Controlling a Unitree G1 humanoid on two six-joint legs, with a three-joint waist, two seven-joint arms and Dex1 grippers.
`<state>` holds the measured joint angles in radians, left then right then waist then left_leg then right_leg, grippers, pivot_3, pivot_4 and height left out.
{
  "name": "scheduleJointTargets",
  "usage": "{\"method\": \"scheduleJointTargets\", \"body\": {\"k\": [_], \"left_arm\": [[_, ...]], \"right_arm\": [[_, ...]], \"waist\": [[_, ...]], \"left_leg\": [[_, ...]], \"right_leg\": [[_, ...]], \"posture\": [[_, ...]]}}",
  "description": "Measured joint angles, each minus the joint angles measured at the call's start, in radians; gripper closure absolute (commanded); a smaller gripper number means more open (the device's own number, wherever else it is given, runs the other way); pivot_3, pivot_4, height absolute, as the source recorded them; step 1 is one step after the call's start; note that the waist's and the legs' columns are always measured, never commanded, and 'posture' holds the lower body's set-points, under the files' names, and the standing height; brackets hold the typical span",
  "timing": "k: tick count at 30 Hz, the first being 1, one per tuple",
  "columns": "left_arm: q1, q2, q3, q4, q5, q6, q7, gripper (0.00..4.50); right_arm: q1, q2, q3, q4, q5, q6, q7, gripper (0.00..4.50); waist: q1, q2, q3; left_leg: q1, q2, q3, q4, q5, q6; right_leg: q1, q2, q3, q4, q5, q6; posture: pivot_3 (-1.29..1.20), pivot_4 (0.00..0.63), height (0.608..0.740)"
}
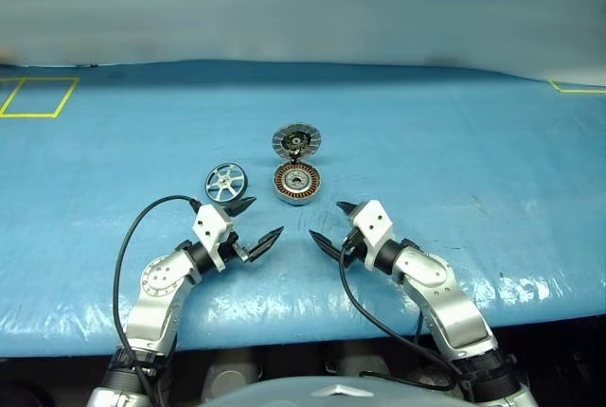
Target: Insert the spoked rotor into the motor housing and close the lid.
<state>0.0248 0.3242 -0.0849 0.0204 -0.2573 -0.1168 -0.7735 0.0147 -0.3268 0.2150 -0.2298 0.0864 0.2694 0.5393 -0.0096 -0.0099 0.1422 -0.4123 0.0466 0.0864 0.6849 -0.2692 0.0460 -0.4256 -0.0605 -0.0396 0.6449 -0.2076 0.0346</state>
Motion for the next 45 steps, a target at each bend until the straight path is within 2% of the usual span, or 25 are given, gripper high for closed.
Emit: {"method": "scheduleJointTargets", "body": {"k": [24,29,34,38,42,45], "left_arm": [[0.001,0.000,0.000,0.000,0.000,0.000,0.000,0.00],[-0.002,0.004,0.002,-0.002,-0.008,0.001,-0.001,0.00],[-0.004,0.019,0.019,-0.020,-0.023,0.007,0.000,0.00],[0.001,0.030,0.031,-0.030,-0.035,0.022,0.000,0.00],[0.008,0.032,0.035,-0.036,-0.039,0.025,0.003,0.00],[0.024,0.031,0.037,-0.047,-0.039,0.026,0.010,0.00]], "right_arm": [[-0.013,-0.003,0.000,0.000,0.000,0.000,0.004,0.03],[-0.057,-0.034,0.006,-0.004,-0.024,0.007,0.008,0.03],[-0.174,-0.103,0.041,-0.010,-0.051,0.058,0.067,0.03],[-0.351,-0.171,0.108,0.021,-0.097,0.067,0.177,0.03],[-0.509,-0.185,0.180,0.114,-0.134,0.069,0.281,0.03],[-0.675,-0.196,0.296,0.220,-0.183,0.079,0.430,0.03]], "waist": [[0.000,0.000,0.000],[0.000,0.000,0.000],[-0.002,0.000,0.000],[-0.002,0.000,0.000],[0.000,0.000,0.000],[-0.004,0.001,0.001]], "left_leg": [[0.000,0.000,0.000,0.000,0.000,0.000],[0.000,0.000,0.000,0.000,0.000,0.000],[0.000,0.000,0.001,0.000,0.000,0.000],[0.000,-0.001,0.001,0.000,0.000,0.000],[-0.001,-0.001,0.000,0.000,0.000,0.000],[-0.001,-0.001,0.001,0.000,0.000,0.001]], "right_leg": [[0.000,0.000,0.000,0.000,0.000,0.000],[0.000,0.000,0.000,0.000,0.000,0.000],[-0.001,0.000,0.000,0.000,0.000,0.000],[-0.001,0.000,0.000,0.000,0.000,0.000],[-0.001,0.000,-0.001,0.000,0.000,0.000],[-0.001,0.000,0.000,0.000,0.001,0.001]], "posture": [[0.00,0.150,0.740],[0.00,0.150,0.740],[0.00,0.150,0.740],[0.00,0.150,0.740],[0.00,0.150,0.740],[0.00,0.150,0.740]]}}
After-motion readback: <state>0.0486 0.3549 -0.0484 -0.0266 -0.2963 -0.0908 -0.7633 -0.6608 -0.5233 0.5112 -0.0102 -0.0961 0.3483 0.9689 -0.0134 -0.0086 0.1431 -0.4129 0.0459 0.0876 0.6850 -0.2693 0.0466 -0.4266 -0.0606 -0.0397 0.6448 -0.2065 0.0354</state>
